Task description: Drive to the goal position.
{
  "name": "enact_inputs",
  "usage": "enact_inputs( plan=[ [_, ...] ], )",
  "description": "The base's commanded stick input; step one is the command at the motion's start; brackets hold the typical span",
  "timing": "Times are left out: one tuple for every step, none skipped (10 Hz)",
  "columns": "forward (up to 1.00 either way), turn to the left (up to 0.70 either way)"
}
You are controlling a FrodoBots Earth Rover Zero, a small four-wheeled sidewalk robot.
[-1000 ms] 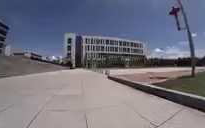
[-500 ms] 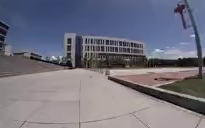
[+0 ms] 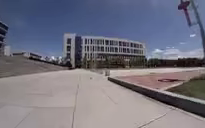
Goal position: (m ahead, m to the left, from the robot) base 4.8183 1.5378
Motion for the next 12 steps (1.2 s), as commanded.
enact_inputs(
  plan=[
    [0.52, 0.03],
    [0.51, 0.01],
    [0.51, 0.00],
    [0.51, 0.01],
    [0.50, 0.03],
    [0.36, 0.04],
    [0.28, 0.03],
    [0.28, 0.02],
    [0.27, 0.00],
    [0.27, 0.00],
    [0.27, 0.00],
    [0.27, 0.00]
  ],
)
